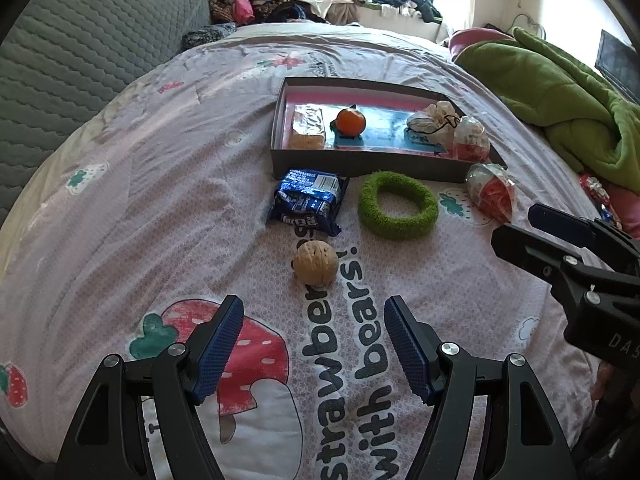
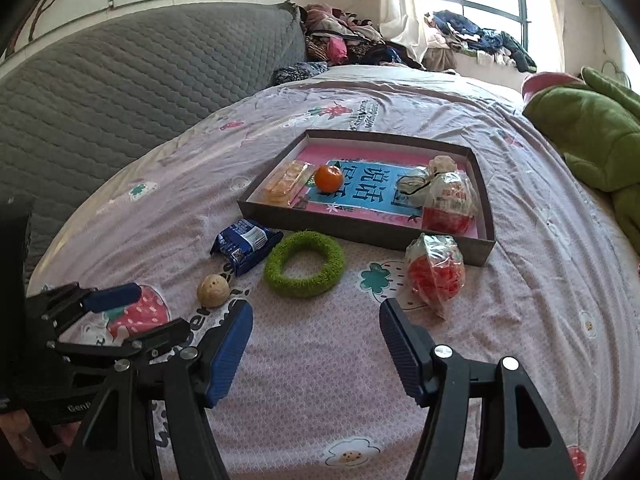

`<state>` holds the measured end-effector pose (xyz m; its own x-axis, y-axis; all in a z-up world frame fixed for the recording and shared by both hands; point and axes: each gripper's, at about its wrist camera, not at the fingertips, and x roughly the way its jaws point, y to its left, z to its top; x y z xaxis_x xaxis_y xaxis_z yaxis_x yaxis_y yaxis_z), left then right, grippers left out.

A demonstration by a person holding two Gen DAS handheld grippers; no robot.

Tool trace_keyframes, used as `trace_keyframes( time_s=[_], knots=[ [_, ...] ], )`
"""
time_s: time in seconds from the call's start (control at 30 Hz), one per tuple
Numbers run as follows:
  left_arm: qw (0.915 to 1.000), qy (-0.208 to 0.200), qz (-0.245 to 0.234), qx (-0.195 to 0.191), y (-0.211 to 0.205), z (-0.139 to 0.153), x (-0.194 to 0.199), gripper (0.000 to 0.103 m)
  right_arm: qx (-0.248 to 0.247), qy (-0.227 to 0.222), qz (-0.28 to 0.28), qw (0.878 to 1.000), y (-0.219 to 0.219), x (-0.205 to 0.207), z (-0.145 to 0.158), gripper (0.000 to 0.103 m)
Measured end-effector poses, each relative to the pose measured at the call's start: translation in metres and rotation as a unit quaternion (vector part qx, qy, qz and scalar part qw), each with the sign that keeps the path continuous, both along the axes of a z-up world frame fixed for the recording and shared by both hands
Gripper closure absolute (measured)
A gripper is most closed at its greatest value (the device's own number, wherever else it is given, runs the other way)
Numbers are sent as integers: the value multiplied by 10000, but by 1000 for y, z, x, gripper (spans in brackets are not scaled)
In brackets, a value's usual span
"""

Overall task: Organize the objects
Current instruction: 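Move the left gripper toward the walnut while the right gripper approaches the green ring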

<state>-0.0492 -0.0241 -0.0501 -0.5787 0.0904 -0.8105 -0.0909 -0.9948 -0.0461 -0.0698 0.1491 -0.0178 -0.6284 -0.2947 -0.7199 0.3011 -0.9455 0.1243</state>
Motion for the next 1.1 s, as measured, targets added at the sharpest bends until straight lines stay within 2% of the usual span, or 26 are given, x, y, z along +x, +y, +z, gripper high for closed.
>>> trace_keyframes(
  time_s=[0.47, 1.1],
  knots=[
    [10000, -53, 6, 33, -5, -16, -19, 29, 21, -163, -241, 9996, -9, -29, -19, 38],
    [9999, -115, 90, 1, -2, -34, -45, 29, 90, -352, -283, 9989, -20, -62, -44, 38]
  ],
)
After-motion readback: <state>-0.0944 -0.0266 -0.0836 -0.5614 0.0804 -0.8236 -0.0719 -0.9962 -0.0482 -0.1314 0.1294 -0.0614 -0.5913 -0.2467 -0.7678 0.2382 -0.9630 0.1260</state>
